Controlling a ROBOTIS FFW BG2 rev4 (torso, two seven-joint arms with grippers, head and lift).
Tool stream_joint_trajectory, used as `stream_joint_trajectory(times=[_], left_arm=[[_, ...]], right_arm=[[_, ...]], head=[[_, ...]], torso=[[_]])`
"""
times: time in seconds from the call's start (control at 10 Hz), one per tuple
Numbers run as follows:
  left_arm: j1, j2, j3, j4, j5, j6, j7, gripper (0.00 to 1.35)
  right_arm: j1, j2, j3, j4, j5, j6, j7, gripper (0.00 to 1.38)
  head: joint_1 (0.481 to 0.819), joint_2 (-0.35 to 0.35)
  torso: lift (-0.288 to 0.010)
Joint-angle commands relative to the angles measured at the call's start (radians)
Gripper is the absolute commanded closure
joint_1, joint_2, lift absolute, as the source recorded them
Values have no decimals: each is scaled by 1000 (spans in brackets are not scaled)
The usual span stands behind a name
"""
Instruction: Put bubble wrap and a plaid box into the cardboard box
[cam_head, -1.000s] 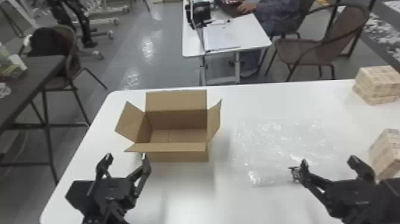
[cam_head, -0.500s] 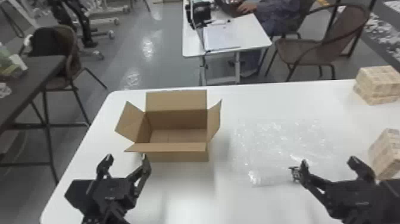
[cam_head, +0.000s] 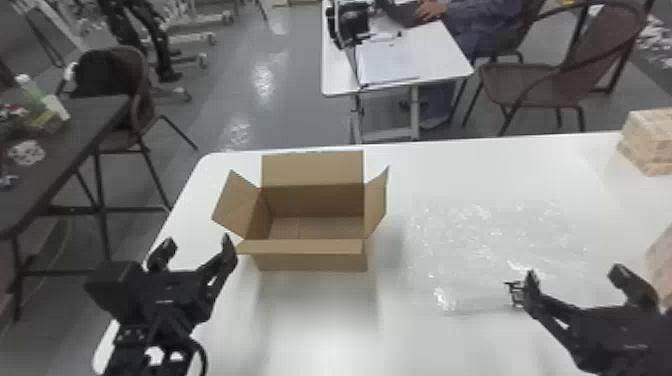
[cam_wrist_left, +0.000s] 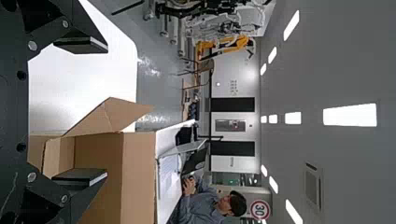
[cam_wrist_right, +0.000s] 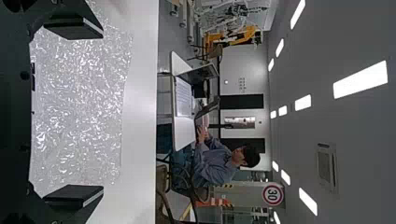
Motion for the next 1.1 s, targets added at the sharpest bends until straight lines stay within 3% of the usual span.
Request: stream_joint_trajectory(times=[0.0, 0.2, 0.3, 0.5, 0.7, 1.0], left_arm=[[-46, -3, 38, -45, 23, 145, -51, 340], [-163, -3, 110, -48, 9, 334, -192, 340], [-200, -3, 144, -47, 9, 398, -229, 340], [-241, -3, 184, -20, 14, 460, -265, 341], [-289, -3, 205, 47, 76, 523, -318, 352], [-318, -3, 185, 65, 69, 544, -308, 352]], right_arm=[[0, 1, 0, 0, 0, 0, 0, 124], [-9, -1, 6, 6, 0, 0, 0, 124], [-15, -1, 11, 9, -1, 0, 0, 124], [-20, -1, 14, 14, -1, 0, 0, 124], [-29, -2, 20, 20, -1, -2, 6, 124], [-34, -7, 24, 26, -6, -8, 9, 124]], head=[[695, 220], [695, 217], [695, 216], [695, 243], [695, 253], [695, 246]], torso=[[-110], [-110], [-110], [-110], [-110], [-110]])
